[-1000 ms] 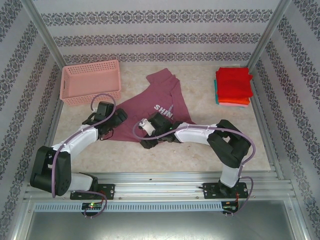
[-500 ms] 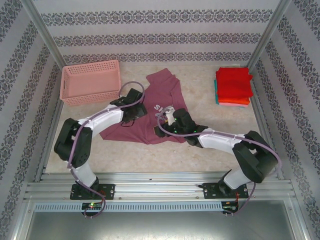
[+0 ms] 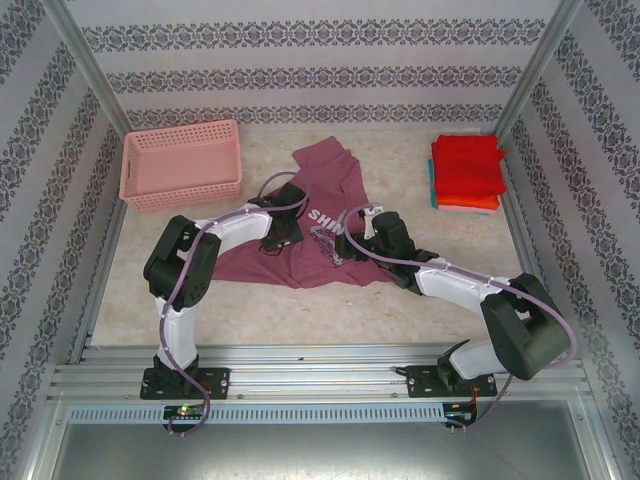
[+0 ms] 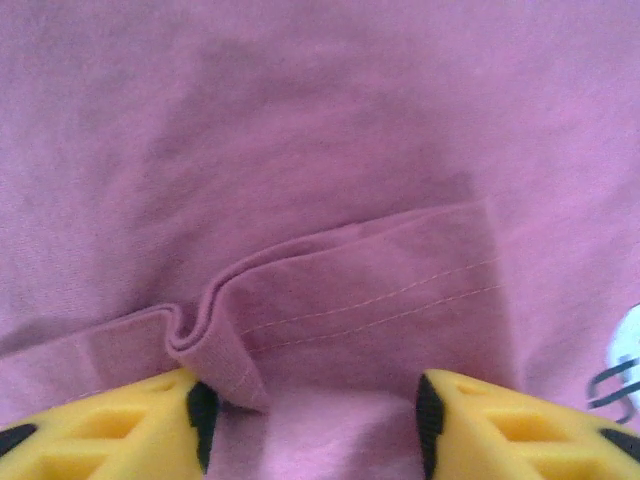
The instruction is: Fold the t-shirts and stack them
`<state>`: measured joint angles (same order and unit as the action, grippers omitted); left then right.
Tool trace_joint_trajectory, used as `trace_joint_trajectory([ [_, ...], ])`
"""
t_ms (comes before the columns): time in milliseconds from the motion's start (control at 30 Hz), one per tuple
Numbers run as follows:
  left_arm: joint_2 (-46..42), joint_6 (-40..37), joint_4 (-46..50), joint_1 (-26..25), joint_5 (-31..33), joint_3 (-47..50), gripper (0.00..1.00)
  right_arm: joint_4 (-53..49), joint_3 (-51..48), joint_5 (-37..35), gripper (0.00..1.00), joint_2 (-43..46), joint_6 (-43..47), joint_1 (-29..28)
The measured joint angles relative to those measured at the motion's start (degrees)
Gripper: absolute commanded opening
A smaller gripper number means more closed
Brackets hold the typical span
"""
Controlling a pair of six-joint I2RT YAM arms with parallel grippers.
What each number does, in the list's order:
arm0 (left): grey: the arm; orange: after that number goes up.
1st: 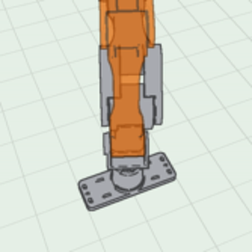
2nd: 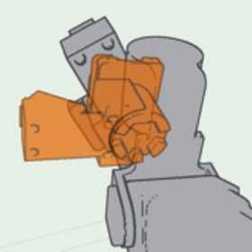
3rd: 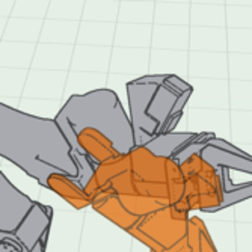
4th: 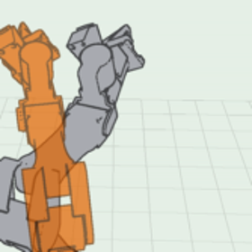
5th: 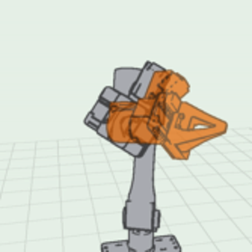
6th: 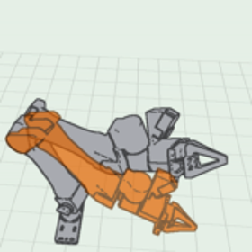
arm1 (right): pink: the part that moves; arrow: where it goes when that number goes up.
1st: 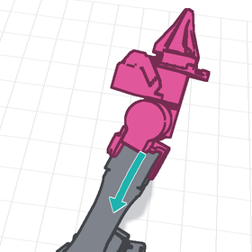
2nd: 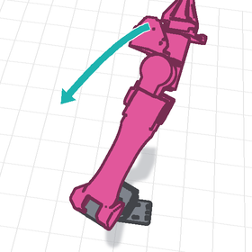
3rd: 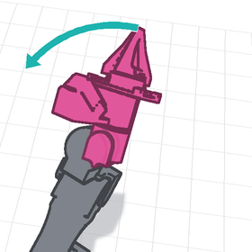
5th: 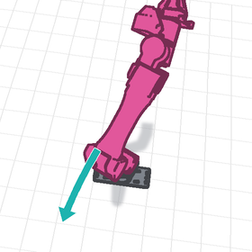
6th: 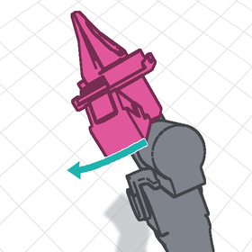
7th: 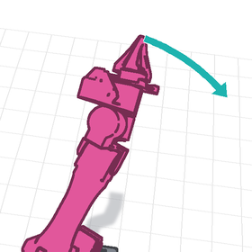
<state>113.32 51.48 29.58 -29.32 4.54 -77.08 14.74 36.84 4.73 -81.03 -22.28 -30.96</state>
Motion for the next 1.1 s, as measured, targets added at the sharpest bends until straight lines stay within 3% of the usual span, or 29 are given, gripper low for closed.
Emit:
trace_joint_trajectory([
  [433,0.9,-4.4,8.3,-4.4,6.5,-11.2,0.65,0.0,0.0,0.0,0.74,0.0,-0.3,0.0],
  [733,7.7,-6.3,10.3,-4.9,6.1,-14.1,0.55,-0.5,-0.6,0.0,0.74,0.3,-0.3,0.0],
  [833,9.4,-6.6,10.9,-4.9,6.0,-14.3,0.46,-0.9,-0.7,-0.2,0.74,0.7,-0.4,0.1],
  [1000,9.7,-7.0,11.2,-4.9,5.8,-14.4,0.09,-1.2,-0.7,-0.5,0.74,1.0,-0.3,0.3],
  [1100,8.9,-7.0,11.0,-4.9,6.1,-13.8,0.02,-1.4,-0.7,-0.5,0.74,1.0,-0.3,0.8],
])
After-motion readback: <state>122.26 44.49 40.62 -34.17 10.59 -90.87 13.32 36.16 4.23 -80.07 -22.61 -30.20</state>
